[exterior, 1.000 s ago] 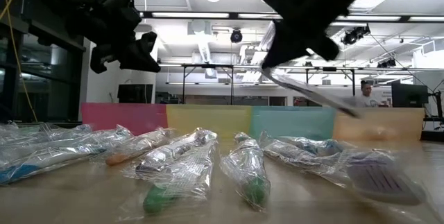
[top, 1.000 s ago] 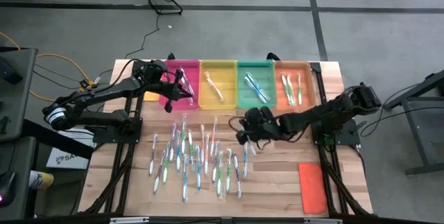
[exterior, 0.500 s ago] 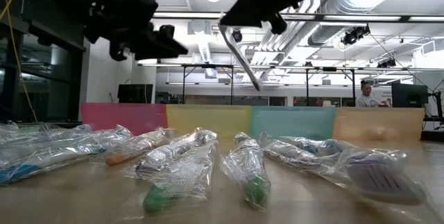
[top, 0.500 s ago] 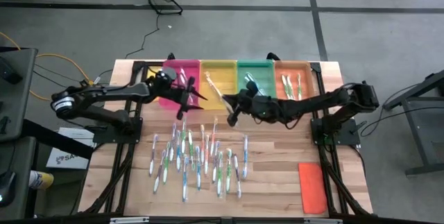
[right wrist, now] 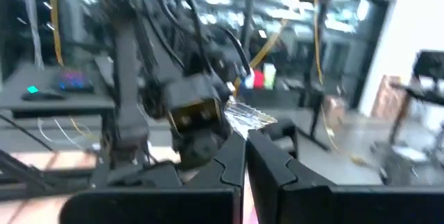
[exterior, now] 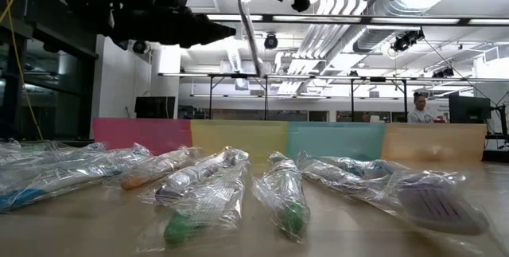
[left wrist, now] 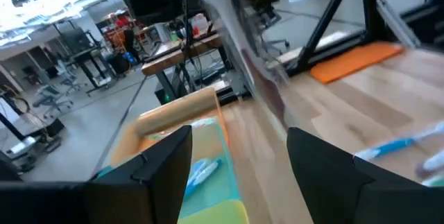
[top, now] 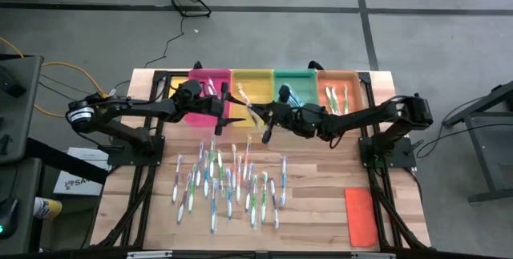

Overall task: Pick & Place Toothbrushes
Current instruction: Put the purple toothbrush into the pink bin

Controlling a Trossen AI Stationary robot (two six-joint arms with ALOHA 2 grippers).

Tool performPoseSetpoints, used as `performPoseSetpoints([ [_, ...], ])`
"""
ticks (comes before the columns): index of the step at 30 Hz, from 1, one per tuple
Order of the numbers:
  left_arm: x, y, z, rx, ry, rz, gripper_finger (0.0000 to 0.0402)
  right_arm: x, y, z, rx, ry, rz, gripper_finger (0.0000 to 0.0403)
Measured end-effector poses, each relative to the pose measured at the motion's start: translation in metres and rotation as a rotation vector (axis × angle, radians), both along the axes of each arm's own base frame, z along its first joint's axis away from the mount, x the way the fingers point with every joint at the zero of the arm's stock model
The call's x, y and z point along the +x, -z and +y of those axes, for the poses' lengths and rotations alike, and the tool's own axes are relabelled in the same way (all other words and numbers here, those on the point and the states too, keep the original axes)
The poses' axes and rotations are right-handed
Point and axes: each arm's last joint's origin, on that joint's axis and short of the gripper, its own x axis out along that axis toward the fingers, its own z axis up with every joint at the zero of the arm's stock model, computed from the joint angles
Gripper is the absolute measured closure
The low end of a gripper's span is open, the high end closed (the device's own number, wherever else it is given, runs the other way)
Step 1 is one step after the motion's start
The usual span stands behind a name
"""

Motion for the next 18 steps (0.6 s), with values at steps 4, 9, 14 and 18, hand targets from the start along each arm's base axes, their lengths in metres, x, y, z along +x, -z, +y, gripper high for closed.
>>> performPoseSetpoints([
  [4, 0.0, -0.002, -0.001, -0.054, 0.007, -0.018, 0.0171, 0.005, 0.004, -0.009, -0.04, -0.016, -0.043, 0.04],
  [9, 0.001, -0.004, -0.003, -0.127, 0.047, -0.028, 0.0171, 0.007, 0.007, -0.019, -0.06, -0.045, -0.053, 0.04],
  [14, 0.001, -0.006, -0.003, -0.188, 0.034, -0.039, 0.0171, 0.006, 0.005, -0.023, -0.059, -0.09, -0.087, 0.04],
  [18, 0.0, -0.01, -0.003, -0.22, 0.034, -0.075, 0.0171, 0.006, 0.004, -0.025, -0.067, -0.132, -0.088, 0.04],
])
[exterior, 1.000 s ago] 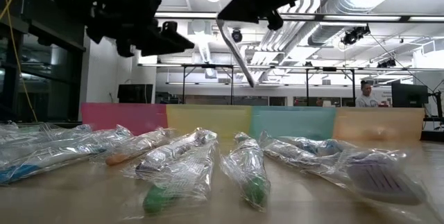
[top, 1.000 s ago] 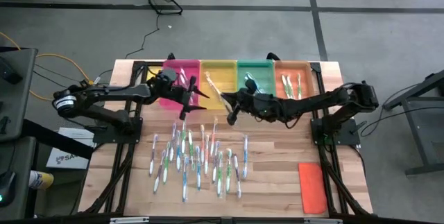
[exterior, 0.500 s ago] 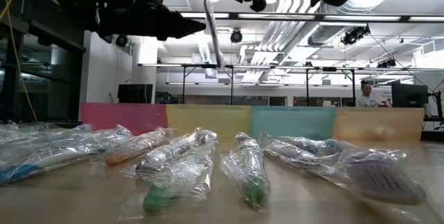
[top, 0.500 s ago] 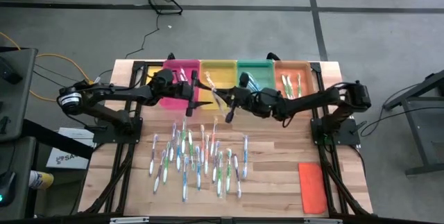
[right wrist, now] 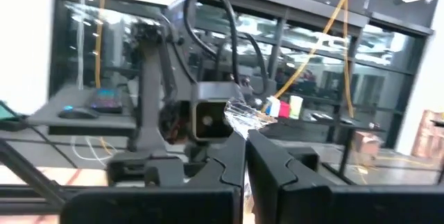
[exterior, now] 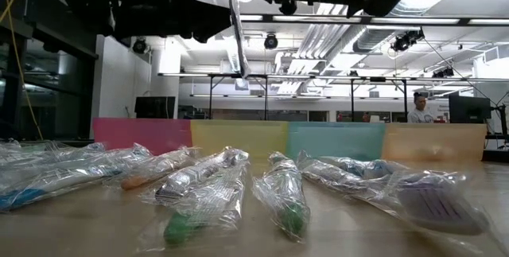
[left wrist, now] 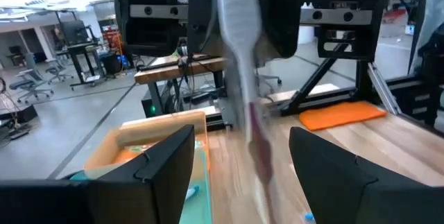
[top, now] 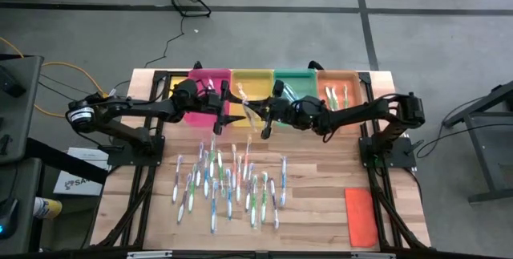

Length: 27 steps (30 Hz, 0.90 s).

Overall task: Pick & Place Toothbrushes
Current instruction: Put the purple toothbrush into the pink bin

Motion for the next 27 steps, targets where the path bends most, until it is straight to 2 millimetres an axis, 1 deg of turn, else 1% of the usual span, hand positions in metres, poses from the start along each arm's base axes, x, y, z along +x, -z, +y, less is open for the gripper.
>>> performPoseSetpoints([
  [4, 0.0, -0.001, 0.0, -0.006, -0.004, -0.006, 0.0171, 0.0, 0.0, -0.001, 0.004, 0.002, 0.002, 0.04],
  [6, 0.001, -0.002, -0.003, -0.017, 0.005, -0.014, 0.0171, 0.0, 0.0, -0.001, 0.003, 0.002, 0.0, 0.04],
  [12, 0.014, -0.002, -0.013, -0.017, 0.051, -0.019, 0.0171, 0.0, 0.0, -0.001, 0.001, 0.006, 0.001, 0.04],
  [15, 0.018, 0.0, -0.013, -0.018, 0.051, -0.01, 0.0172, 0.0, 0.001, -0.001, 0.004, 0.016, 0.008, 0.04],
  [17, 0.018, 0.001, -0.013, -0.012, 0.044, -0.007, 0.0181, 0.0, 0.001, -0.001, 0.009, 0.031, 0.01, 0.04],
  [19, 0.018, 0.002, -0.012, -0.009, 0.037, -0.001, 0.02, 0.0, 0.002, -0.001, 0.012, 0.041, 0.016, 0.04],
  [21, 0.019, 0.002, -0.012, -0.009, 0.036, -0.001, 0.023, 0.0, 0.002, -0.001, 0.013, 0.041, 0.024, 0.04],
  [24, 0.018, 0.002, -0.012, -0.007, 0.035, -0.001, 0.0289, 0.001, 0.003, -0.001, 0.017, 0.039, 0.029, 0.04],
  [27, 0.019, 0.003, -0.011, 0.007, 0.019, 0.008, 0.0357, 0.001, 0.003, 0.0, 0.017, 0.026, 0.034, 0.04],
])
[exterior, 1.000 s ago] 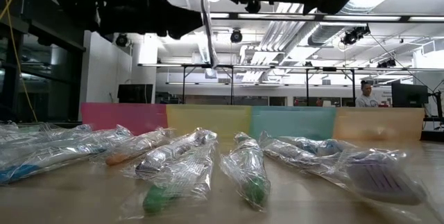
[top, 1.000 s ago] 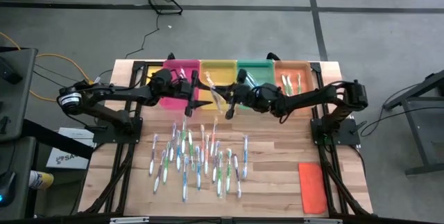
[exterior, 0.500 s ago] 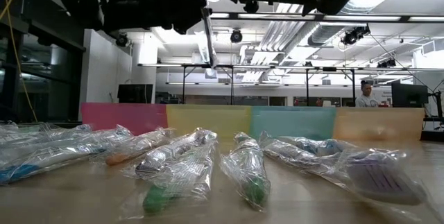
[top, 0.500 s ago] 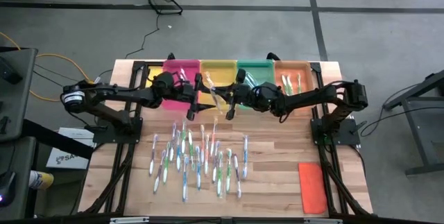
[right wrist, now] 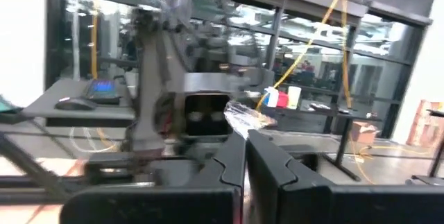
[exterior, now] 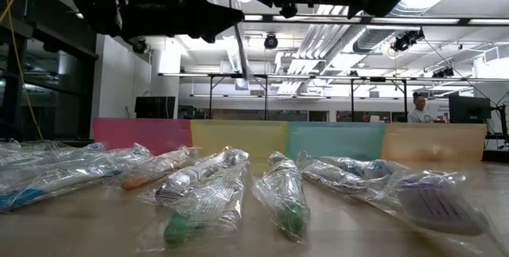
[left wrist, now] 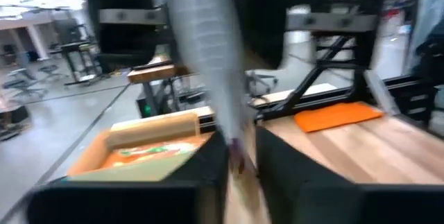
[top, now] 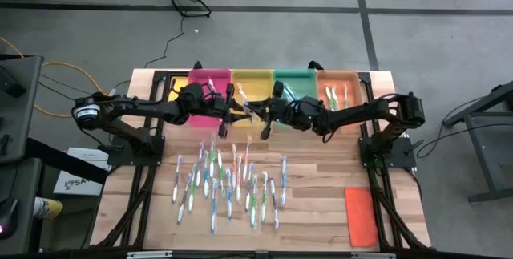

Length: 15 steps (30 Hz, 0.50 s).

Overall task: Pick & Place Toothbrushes
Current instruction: Put the purple toothbrush into the pink bin

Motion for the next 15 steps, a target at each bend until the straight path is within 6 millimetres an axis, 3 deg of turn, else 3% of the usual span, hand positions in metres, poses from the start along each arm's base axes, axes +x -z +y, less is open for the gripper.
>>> performPoseSetpoints([
  [2, 0.0, 0.001, 0.0005, 0.015, -0.008, 0.008, 0.0379, 0.0002, 0.0007, 0.0007, 0.001, -0.001, 0.007, 0.04],
  [9, 0.0003, 0.0025, -0.0001, 0.055, -0.002, 0.02, 0.0372, 0.0008, 0.0014, 0.0081, 0.032, -0.015, 0.006, 0.0395],
  [15, -0.0034, 0.0066, 0.0075, 0.089, -0.018, 0.068, 0.0378, -0.0026, -0.0045, 0.01, 0.106, -0.03, -0.013, 0.032],
])
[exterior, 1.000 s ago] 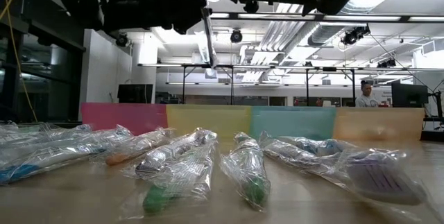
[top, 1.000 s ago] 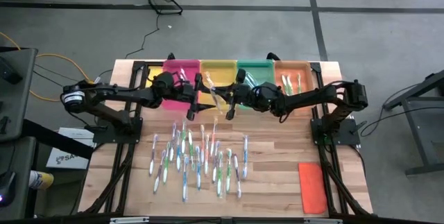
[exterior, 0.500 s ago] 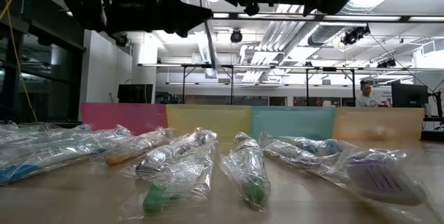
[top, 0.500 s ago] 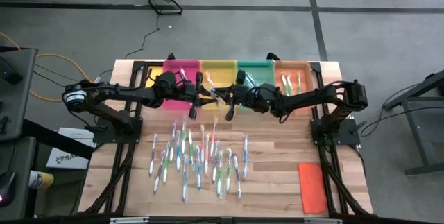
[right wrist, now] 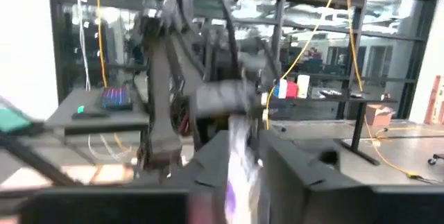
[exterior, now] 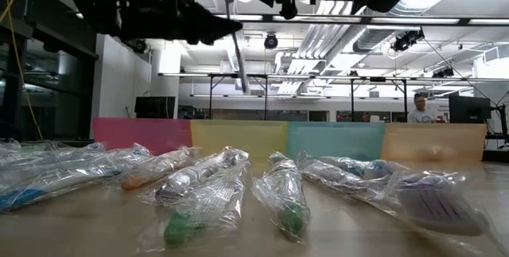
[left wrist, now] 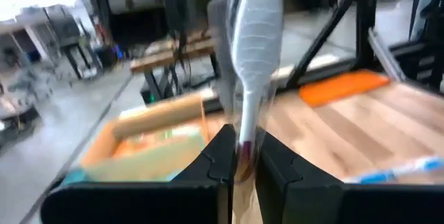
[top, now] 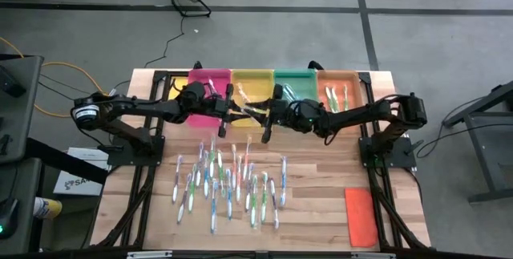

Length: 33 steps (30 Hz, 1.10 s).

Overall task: Pick & Place Toothbrushes
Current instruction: Put the purple toothbrush into the pink bin

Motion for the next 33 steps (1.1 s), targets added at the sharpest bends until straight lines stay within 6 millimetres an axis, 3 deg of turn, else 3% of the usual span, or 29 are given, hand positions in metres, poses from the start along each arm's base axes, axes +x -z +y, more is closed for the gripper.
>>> performPoseSetpoints([
  [6, -0.02, 0.005, 0.025, 0.083, -0.103, 0.126, 0.0378, -0.01, -0.009, 0.002, 0.07, 0.079, 0.059, 0.0216],
  [10, -0.041, 0.003, 0.038, 0.213, -0.164, 0.219, 0.0378, -0.016, -0.012, 0.008, 0.082, 0.122, 0.127, 0.0176],
  [15, -0.068, -0.004, 0.046, 0.484, -0.246, 0.323, 0.0377, -0.018, -0.007, 0.02, 0.079, 0.1, 0.21, 0.0167],
  [21, -0.086, 0.007, 0.054, 0.771, -0.382, 0.63, 0.0375, -0.018, 0.001, 0.03, 0.071, 0.074, 0.291, 0.017],
  [29, -0.087, 0.038, 0.061, 1.061, -0.214, 0.973, 0.0374, -0.019, 0.003, 0.031, 0.095, 0.111, 0.307, 0.017],
  [33, -0.084, 0.051, 0.066, 1.121, -0.162, 1.069, 0.037, -0.019, 0.003, 0.031, 0.112, 0.109, 0.301, 0.017],
])
